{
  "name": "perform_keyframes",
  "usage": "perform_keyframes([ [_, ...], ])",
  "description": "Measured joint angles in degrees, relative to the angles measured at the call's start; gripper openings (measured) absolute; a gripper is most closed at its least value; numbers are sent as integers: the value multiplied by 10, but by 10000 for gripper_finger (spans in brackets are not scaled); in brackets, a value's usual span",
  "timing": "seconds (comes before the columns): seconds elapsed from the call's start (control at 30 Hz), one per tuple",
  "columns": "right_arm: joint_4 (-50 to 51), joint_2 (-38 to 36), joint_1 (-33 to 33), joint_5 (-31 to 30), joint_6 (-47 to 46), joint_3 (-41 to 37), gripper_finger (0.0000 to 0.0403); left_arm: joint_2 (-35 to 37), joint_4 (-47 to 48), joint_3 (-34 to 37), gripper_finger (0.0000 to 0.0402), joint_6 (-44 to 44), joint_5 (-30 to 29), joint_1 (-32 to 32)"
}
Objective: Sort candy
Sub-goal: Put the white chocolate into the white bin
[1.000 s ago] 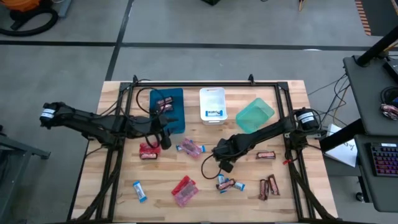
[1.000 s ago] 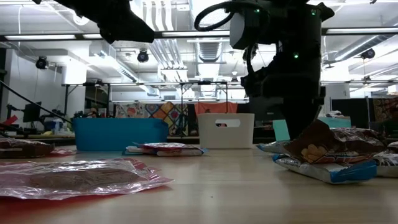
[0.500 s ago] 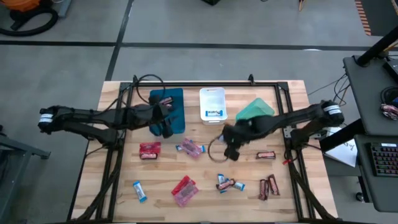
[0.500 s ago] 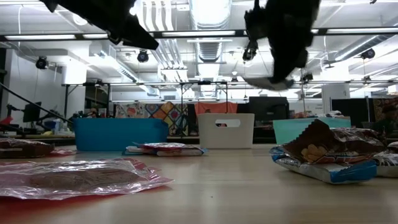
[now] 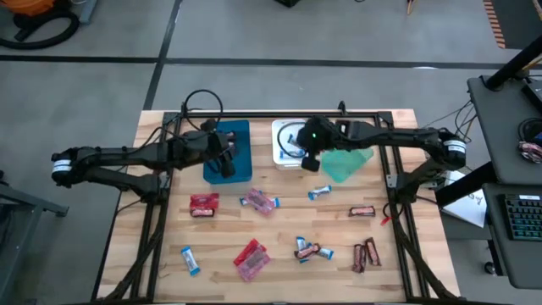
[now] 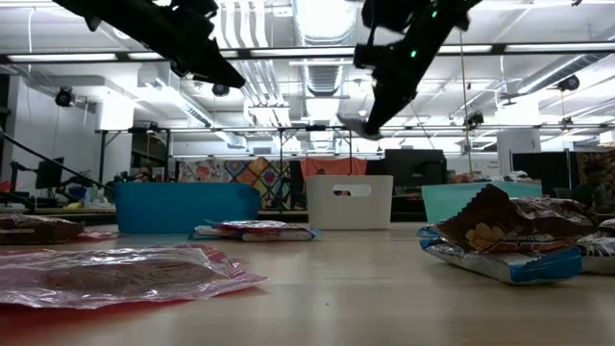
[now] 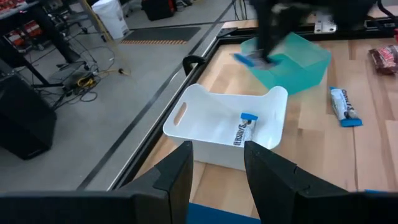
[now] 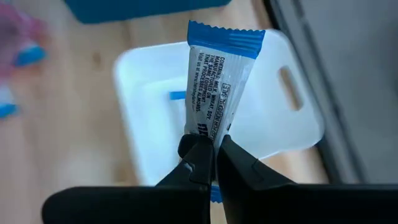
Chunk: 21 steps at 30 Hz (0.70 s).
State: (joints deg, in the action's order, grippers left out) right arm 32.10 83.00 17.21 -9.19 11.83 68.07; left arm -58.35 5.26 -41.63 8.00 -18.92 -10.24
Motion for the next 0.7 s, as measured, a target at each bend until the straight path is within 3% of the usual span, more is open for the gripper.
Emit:
perform_keyframes([
  [0.23,-57,56,35,2,187,0,9,2,39,0,128,-16,0,0],
  [0.43,-75,110,45,0,206,14,9,11,93,0,128,-57,22,1],
  [0.53,-76,125,46,0,195,25,9,12,98,0,128,-60,85,1],
  [0.7,-73,140,46,2,183,39,24,1,100,1,128,-56,241,1],
])
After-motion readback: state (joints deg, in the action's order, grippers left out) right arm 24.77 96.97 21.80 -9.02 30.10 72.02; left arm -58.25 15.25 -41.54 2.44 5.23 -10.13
